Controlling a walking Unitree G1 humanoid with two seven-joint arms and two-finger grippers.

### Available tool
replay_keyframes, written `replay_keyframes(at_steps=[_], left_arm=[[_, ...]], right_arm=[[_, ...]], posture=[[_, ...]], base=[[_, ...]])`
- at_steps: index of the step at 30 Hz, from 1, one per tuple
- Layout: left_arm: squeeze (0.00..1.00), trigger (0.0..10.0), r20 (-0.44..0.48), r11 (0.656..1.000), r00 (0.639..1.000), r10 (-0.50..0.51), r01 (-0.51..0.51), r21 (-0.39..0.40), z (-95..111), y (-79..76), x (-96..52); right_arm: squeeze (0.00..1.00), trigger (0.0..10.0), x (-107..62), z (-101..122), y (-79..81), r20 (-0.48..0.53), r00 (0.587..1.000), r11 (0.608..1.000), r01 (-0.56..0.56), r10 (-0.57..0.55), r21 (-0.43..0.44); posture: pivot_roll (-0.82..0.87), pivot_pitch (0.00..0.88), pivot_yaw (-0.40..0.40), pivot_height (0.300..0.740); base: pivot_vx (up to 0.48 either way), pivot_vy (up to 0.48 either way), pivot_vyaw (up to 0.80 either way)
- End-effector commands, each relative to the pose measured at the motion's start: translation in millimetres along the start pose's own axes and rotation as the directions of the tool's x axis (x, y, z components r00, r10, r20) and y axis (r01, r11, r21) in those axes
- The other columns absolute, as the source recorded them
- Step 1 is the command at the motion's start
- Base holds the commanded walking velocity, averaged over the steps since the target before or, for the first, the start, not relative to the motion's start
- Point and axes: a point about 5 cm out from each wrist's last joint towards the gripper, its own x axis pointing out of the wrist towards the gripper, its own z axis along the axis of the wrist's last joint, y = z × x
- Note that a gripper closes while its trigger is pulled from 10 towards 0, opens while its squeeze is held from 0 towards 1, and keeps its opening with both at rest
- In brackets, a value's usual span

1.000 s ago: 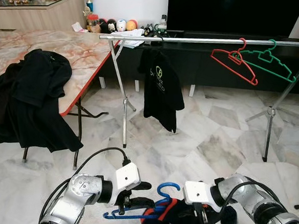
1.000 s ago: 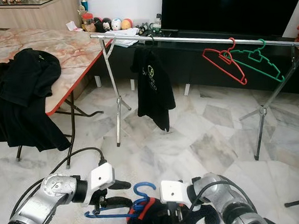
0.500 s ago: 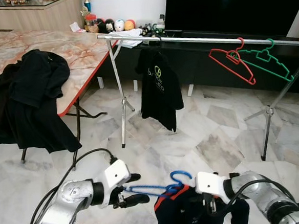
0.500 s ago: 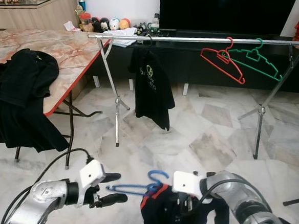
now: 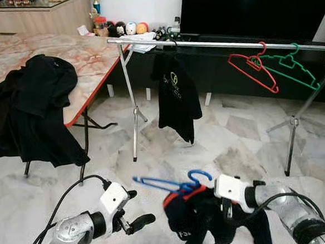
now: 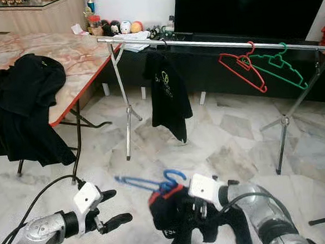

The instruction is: Hang hanger

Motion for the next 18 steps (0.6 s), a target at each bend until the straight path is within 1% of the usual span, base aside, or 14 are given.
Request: replay_keyframes(at_steps=[1, 4, 5, 7, 8, 9, 10, 14, 15, 18], left_arm=[[0.0, 10.0, -0.012, 1.0, 1.0, 0.024, -0.024, 0.017, -3, 1.8, 1.1], [0.0, 10.0, -0.002, 1.0, 1.0, 0.018, -0.018, 0.004, -3, -1.4, 7.3], [0.0, 10.0, -0.002, 1.0, 1.0, 0.018, -0.018, 0.004, -3, -1.4, 7.3], [0.0, 10.0, -0.006, 1.0, 1.0, 0.01, -0.01, -0.011, -6, -2.8, 10.1], [0.0, 10.0, -0.011, 1.0, 1.0, 0.016, -0.017, -0.016, -8, -2.5, 11.2], [0.0, 10.0, -0.011, 1.0, 1.0, 0.016, -0.017, -0.016, -8, -2.5, 11.2], [0.0, 10.0, -0.019, 1.0, 0.999, 0.027, -0.027, -0.011, -11, -1.9, 12.2], [0.0, 10.0, -0.022, 0.999, 0.999, 0.043, -0.043, 0.0, -15, -1.5, 14.2], [0.0, 10.0, -0.022, 0.999, 0.999, 0.043, -0.043, 0.0, -15, -1.5, 14.2], [0.0, 10.0, -0.014, 0.997, 0.997, 0.074, -0.074, -0.001, -16, 0.1, 17.4]], right_arm=[[0.0, 0.0, -5.8, 7, -10.5, 0.025, 0.999, 0.999, 0.044, -0.043, -0.017], [0.0, 0.0, -5.7, 12, -9.3, 0.063, 0.998, 0.999, 0.029, -0.028, -0.019], [0.0, 0.0, -5.7, 12, -9.3, 0.063, 0.998, 0.999, 0.029, -0.028, -0.019], [0.0, 0.0, -9.3, 21, -14.5, 0.098, 0.995, 0.999, 0.032, -0.029, -0.035], [0.0, 0.0, -12.5, 26, -19.8, 0.119, 0.992, 0.998, 0.043, -0.037, -0.048], [0.0, 0.0, -12.5, 26, -19.8, 0.119, 0.992, 0.998, 0.043, -0.037, -0.048], [0.0, 0.0, -16.6, 33, -24.3, 0.145, 0.989, 0.997, 0.043, -0.033, -0.066], [0.0, 0.0, -30.0, 50, -33.7, 0.222, 0.975, 0.995, 0.023, -0.001, -0.097], [0.0, 0.0, -30.0, 50, -33.7, 0.222, 0.975, 0.995, 0.023, -0.001, -0.097], [0.0, 0.0, -40.3, 61, -38.8, 0.271, 0.962, 0.993, 0.02, 0.012, -0.113]], posture=[[0.06, 0.019, -0.008, 0.74], [0.06, 0.025, -0.006, 0.74], [0.06, 0.025, -0.006, 0.74], [0.06, 0.035, -0.007, 0.74], [0.06, 0.035, -0.007, 0.74], [0.06, 0.035, -0.007, 0.74], [0.06, 0.044, -0.008, 0.74], [0.05, 0.055, -0.012, 0.74], [0.05, 0.055, -0.012, 0.74], [0.05, 0.059, -0.012, 0.74]], base=[[0.0, 0.0, 0.0], [0.0, 0.0, 0.0], [0.0, 0.0, 0.0], [0.0, 0.0, 0.0], [0.0, 0.0, 0.0], [0.0, 0.0, 0.0], [0.0, 0.0, 0.0], [0.0, 0.0, 0.0], [0.0, 0.0, 0.0], [0.0, 0.0, 0.0]])
